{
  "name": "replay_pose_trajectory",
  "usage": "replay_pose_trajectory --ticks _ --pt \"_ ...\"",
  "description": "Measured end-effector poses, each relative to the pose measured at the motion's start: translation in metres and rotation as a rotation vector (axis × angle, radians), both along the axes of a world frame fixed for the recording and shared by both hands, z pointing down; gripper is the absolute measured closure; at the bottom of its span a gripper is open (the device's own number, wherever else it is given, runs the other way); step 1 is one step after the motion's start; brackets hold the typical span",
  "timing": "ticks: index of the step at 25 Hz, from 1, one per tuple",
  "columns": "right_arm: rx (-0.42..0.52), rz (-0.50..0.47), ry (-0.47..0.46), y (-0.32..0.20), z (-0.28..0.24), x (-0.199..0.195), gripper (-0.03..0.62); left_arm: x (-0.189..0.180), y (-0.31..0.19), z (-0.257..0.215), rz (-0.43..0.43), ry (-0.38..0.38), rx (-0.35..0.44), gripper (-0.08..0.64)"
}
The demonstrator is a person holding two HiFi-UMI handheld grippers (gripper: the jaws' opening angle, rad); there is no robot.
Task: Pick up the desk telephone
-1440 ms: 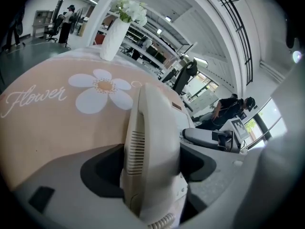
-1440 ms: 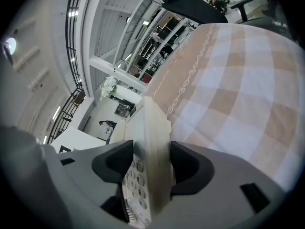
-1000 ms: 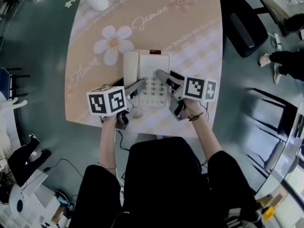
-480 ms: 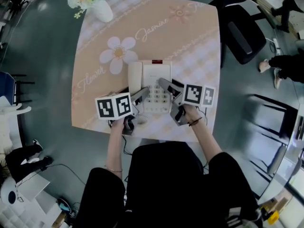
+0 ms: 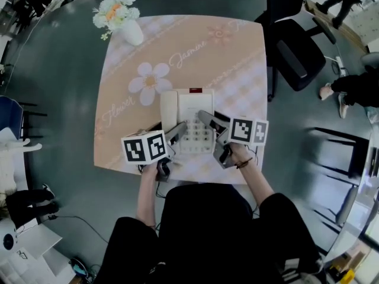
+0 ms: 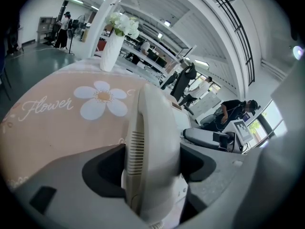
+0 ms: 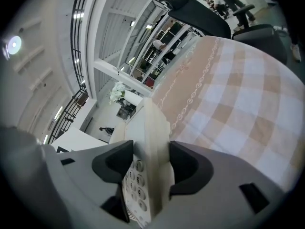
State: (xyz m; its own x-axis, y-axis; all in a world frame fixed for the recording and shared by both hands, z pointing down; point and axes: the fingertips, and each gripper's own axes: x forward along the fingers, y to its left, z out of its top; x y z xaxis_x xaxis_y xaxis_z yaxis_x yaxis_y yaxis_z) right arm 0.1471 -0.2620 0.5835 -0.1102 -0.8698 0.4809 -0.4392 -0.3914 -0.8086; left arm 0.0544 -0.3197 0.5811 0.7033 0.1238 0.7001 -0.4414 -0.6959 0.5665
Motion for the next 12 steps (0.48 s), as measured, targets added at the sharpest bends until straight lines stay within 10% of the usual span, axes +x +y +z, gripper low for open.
replay_pose_trajectory --ticks 12 --pt "0.057 -0.006 0.056 0.012 -0.05 0.0 0.37 -0.002 0.013 -0.048 -0.008 0.045 0.043 0.239"
